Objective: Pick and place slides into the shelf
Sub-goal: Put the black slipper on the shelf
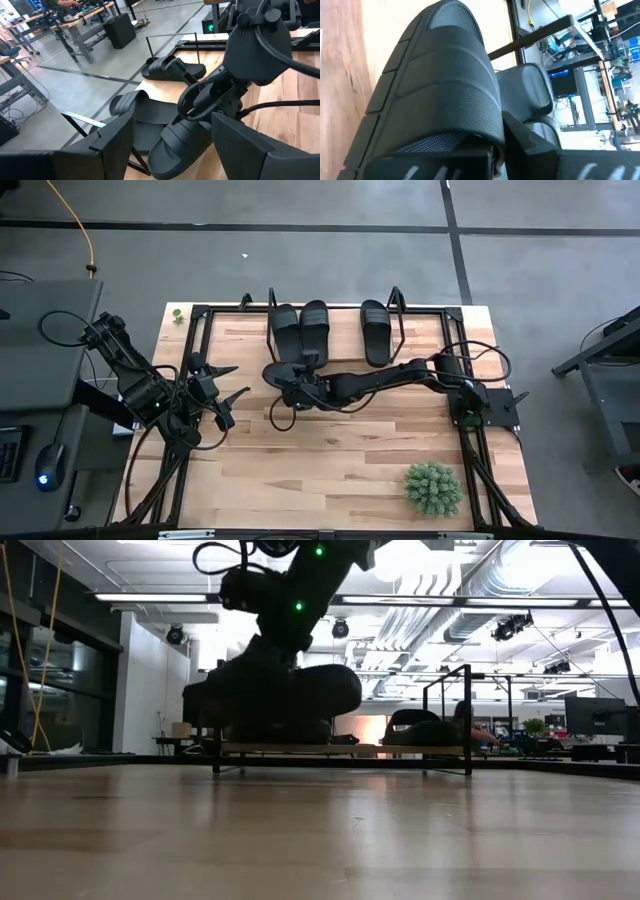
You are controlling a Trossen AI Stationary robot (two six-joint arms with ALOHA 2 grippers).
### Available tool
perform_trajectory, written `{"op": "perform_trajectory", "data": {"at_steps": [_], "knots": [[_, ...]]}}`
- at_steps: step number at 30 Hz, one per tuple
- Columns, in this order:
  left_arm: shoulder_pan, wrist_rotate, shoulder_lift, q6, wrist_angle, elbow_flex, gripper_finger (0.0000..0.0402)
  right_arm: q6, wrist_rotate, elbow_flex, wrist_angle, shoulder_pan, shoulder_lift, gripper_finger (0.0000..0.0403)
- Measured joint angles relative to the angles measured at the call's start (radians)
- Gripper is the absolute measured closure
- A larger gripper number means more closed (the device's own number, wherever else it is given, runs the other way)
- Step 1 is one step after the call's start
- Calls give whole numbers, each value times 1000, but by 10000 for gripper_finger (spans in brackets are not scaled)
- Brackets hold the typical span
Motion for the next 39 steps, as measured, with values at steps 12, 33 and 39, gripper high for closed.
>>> {"op": "perform_trajectory", "data": {"at_steps": [12, 33, 39], "knots": [[0, 0, 0, 0, 0, 0, 156, 16, 79, 11, -38, 7, 0, 400], [0, 3, 0, 0, 0, 0, 156, -21, 529, 10, -99, -7, 0, 400], [0, 3, 0, 0, 0, 0, 156, 39, 545, 10, -175, -10, 0, 400]]}}
